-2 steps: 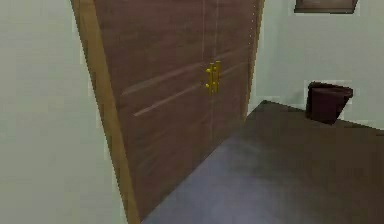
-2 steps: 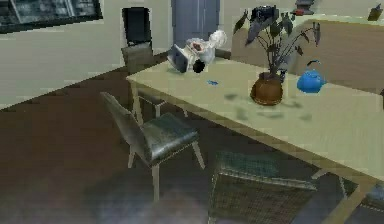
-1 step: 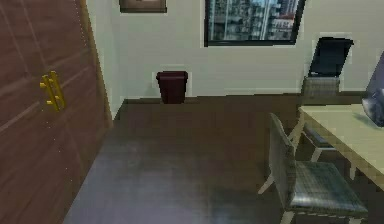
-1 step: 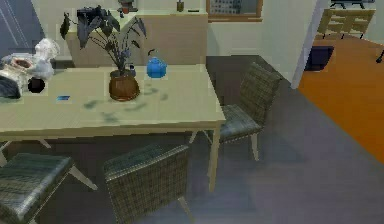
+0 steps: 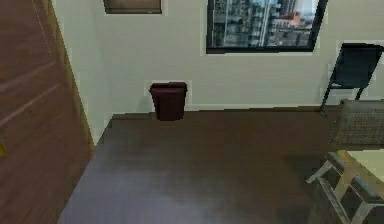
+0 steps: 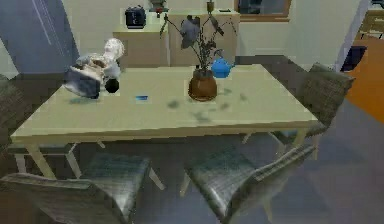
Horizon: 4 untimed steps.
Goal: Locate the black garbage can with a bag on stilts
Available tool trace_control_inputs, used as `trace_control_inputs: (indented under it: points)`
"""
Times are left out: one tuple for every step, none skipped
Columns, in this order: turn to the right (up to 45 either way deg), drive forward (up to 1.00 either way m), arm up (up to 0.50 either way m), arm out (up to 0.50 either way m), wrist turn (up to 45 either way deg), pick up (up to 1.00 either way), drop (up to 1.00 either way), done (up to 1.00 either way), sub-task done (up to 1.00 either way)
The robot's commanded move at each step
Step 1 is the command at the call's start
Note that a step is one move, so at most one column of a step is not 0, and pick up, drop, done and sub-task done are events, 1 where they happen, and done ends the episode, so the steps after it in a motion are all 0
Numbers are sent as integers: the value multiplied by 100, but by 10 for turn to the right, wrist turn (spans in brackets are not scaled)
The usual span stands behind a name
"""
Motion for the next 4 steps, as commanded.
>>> trace_control_inputs:
  points:
    - [0,75,0,0,0,0,0,0,0]
    - [390,0,0,0,0,0,0,0,0]
    - [0,100,0,0,0,0,0,0,0]
    - [30,0,0,0,0,0,0,0,0]
